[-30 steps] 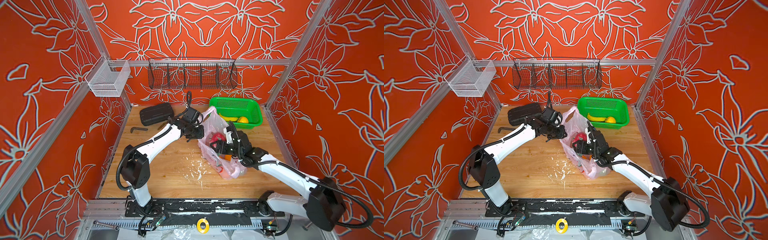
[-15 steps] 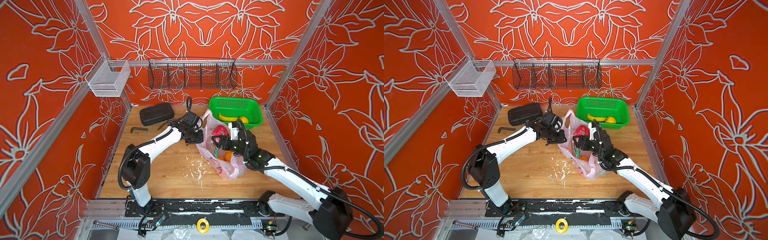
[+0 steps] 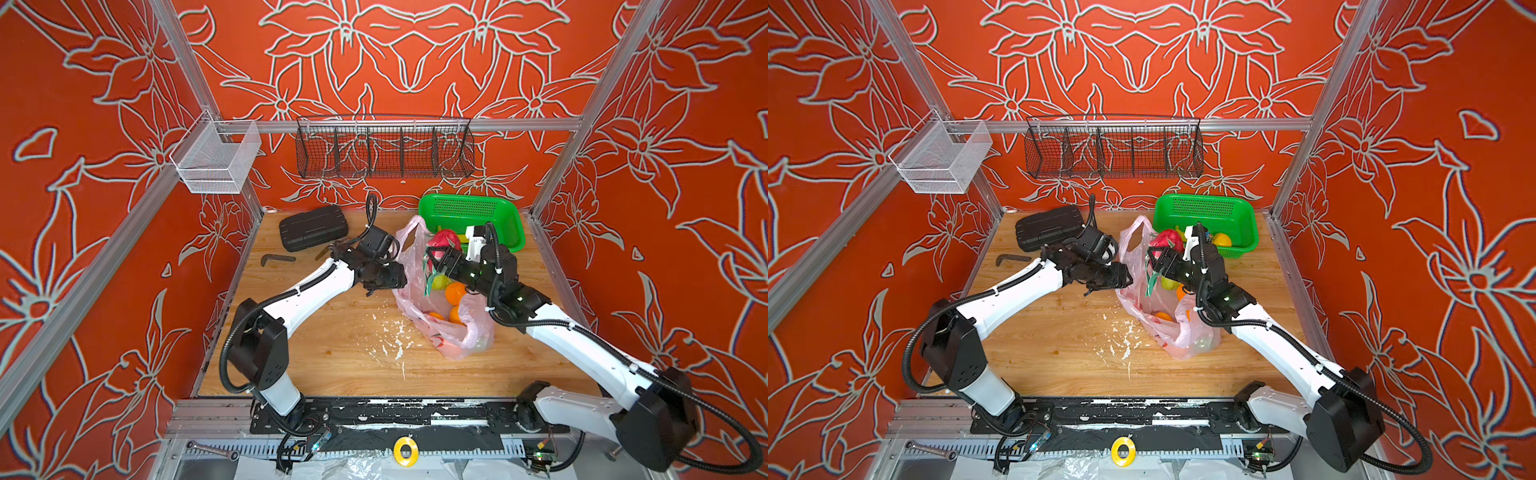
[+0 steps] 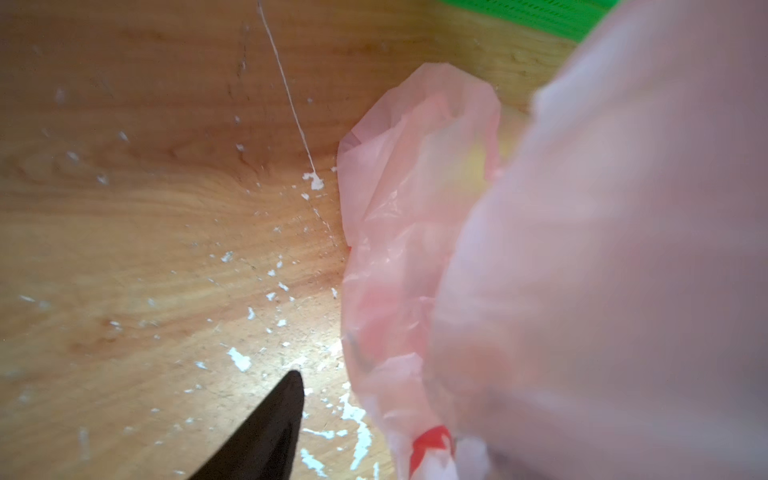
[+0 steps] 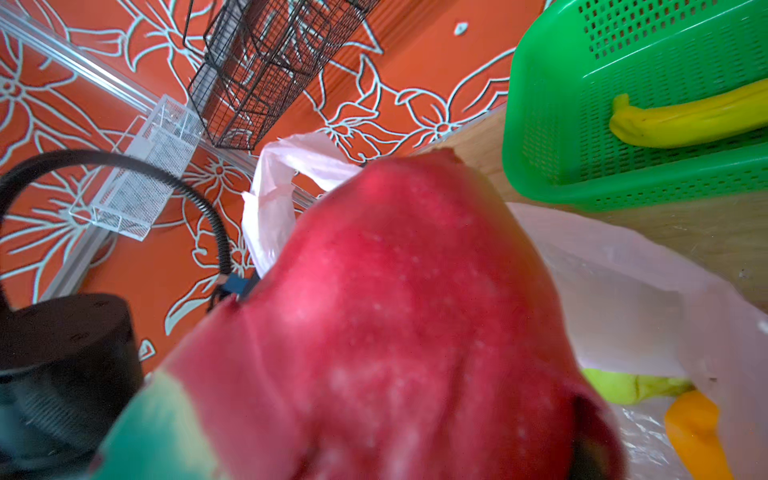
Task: Untie the knot of the plastic bag and take out the fruit
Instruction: Pick up the fruit from the plastic bag, then place the fruit in the basket.
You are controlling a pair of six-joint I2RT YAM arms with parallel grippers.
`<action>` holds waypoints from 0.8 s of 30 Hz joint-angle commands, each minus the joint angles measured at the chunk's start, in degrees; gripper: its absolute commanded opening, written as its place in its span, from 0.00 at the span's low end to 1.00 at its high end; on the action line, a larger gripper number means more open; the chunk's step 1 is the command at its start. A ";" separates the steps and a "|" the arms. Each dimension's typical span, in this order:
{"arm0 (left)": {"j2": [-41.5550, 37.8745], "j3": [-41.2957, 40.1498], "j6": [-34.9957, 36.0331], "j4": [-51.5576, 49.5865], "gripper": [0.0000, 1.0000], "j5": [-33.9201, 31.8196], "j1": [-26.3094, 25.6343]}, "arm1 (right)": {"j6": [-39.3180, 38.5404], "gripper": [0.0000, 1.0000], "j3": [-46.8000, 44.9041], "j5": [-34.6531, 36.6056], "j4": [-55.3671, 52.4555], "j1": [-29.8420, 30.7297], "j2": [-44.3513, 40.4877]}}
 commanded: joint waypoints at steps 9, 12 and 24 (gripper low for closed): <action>-13.70 -1.87 5.15 3.56 0.75 0.93 0.51 | 1.57 0.57 3.90 -4.85 -0.29 -2.30 -2.83; -16.10 -3.05 6.59 6.95 0.75 4.79 0.55 | -0.48 0.57 3.20 -3.31 -2.94 -2.30 -6.43; -16.97 2.16 12.03 8.94 0.88 10.04 -5.00 | -12.64 0.53 13.98 4.21 -18.77 -5.22 -10.45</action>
